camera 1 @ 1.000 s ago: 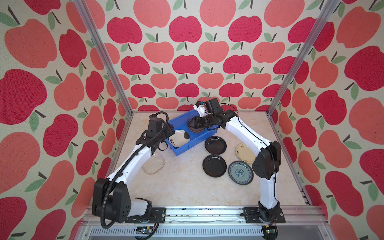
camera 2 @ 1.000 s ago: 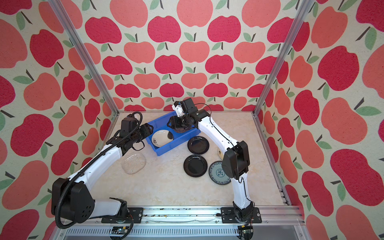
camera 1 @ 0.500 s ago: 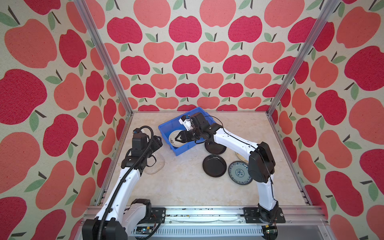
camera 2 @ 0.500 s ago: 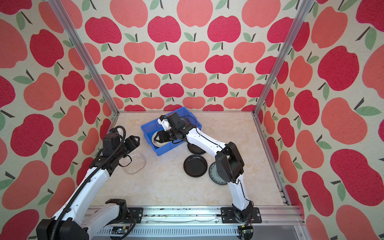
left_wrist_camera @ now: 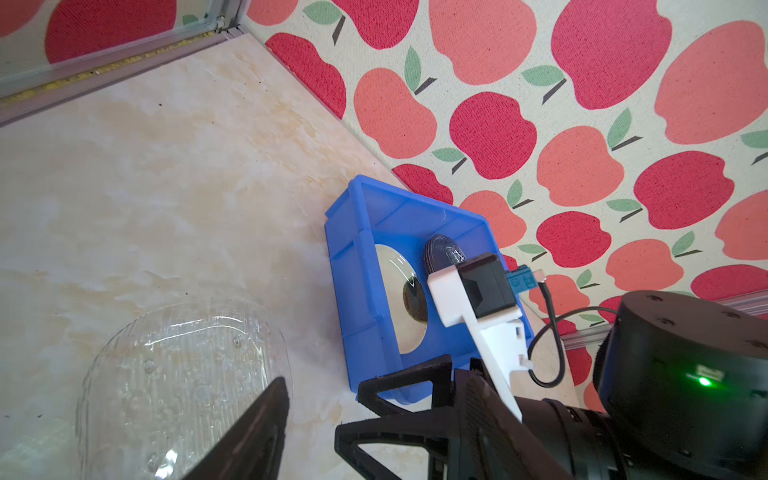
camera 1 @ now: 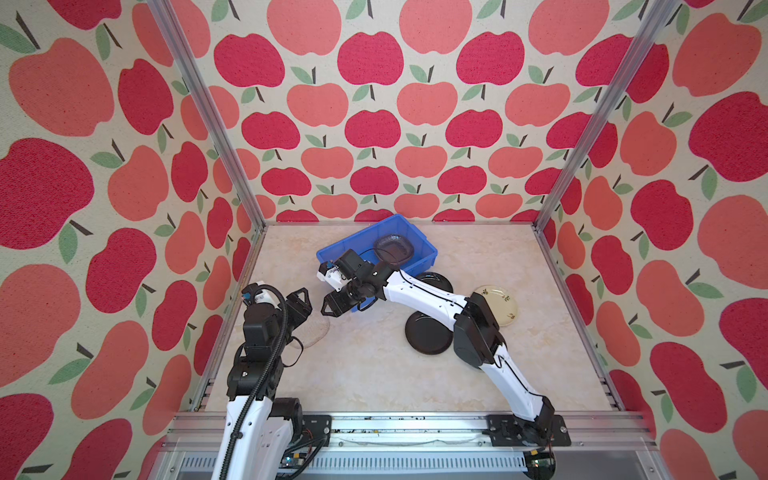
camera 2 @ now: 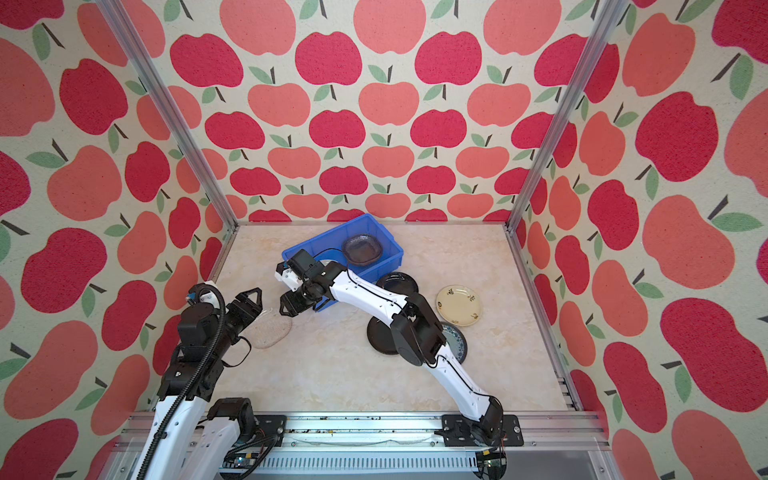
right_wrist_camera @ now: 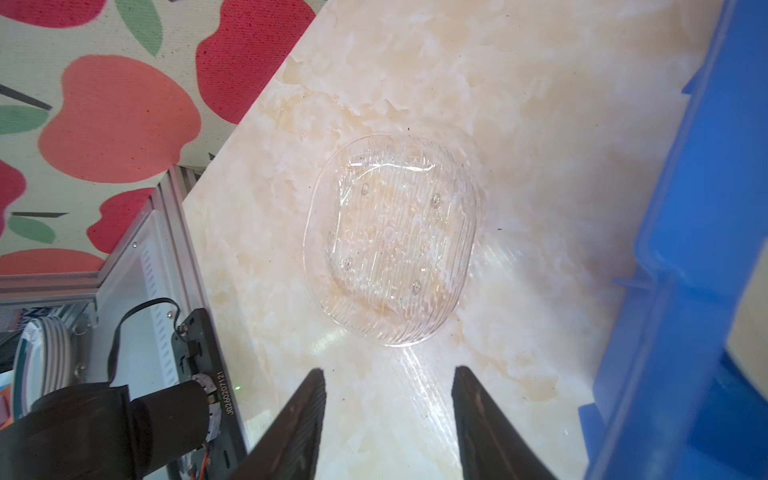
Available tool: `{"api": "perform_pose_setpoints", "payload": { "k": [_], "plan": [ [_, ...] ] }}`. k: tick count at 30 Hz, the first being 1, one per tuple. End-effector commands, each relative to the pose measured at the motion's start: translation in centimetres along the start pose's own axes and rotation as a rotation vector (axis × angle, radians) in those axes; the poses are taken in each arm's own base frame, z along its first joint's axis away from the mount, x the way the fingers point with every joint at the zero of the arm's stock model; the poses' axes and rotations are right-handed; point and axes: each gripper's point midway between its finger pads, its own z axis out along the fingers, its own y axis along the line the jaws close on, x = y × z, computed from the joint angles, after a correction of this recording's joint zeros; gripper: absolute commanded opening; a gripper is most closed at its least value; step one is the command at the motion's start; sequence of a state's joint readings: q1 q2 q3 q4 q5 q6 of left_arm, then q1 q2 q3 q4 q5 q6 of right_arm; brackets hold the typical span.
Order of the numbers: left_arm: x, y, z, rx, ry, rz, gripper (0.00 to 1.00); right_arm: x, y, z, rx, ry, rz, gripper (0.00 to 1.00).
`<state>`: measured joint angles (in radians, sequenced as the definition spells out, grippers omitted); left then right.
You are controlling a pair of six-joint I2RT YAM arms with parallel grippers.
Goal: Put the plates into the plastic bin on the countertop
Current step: 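Move the right gripper to the clear glass plate on the table near the robot, then grasp the edge of the clear glass plate with the right gripper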
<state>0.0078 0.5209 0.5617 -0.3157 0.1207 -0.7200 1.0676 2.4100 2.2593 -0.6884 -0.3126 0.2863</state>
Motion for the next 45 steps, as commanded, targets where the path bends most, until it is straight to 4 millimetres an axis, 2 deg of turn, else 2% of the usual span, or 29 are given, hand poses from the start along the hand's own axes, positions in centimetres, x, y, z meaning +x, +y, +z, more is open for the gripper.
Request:
{"api": "perform_pose_setpoints", "payload": {
  "k": [1,4,10,16,18,27,30,34,45],
  "plan": [
    [0.9,1.8,-0.5,-0.065,0.014,-0.017,0.69,2.0,-2.0,1.5,0.111,0.1,-0.048,0.52],
    [0.9,2.0,-0.9,-0.067,0.001,-0.014,0.69,2.1,-2.3,2.6,0.118,0.113,-0.056,0.5],
    [0.9,1.8,-1.1,-0.047,-0.007,-0.01,0.69,1.7,-2.9,3.7,0.13,0.109,-0.069,0.39],
    [1.0,1.6,-1.3,-0.029,-0.011,-0.004,0.69,2.0,-2.9,4.8,0.112,0.111,-0.07,0.38],
    [1.3,1.8,-1.2,-0.03,-0.007,-0.004,0.7,2.0,-2.6,4.9,0.141,0.112,-0.122,0.41],
    [1.8,2.2,-1.3,-0.034,0.0,-0.001,0.7,0.8,-1.4,4.1,0.238,0.069,-0.24,0.42],
    [1.9,2.3,-1.2,-0.04,0.006,0.003,0.7,1.3,-1.5,4.8,0.219,0.08,-0.216,0.42],
    [2.2,2.5,-1.1,-0.041,0.014,0.001,0.7,2.2,-2.2,6.1,0.217,0.105,-0.19,0.43],
    [2.8,2.9,-0.9,-0.041,0.028,0.009,0.7,2.0,-3.7,7.5,0.234,0.087,-0.147,0.45]
  ]
}}
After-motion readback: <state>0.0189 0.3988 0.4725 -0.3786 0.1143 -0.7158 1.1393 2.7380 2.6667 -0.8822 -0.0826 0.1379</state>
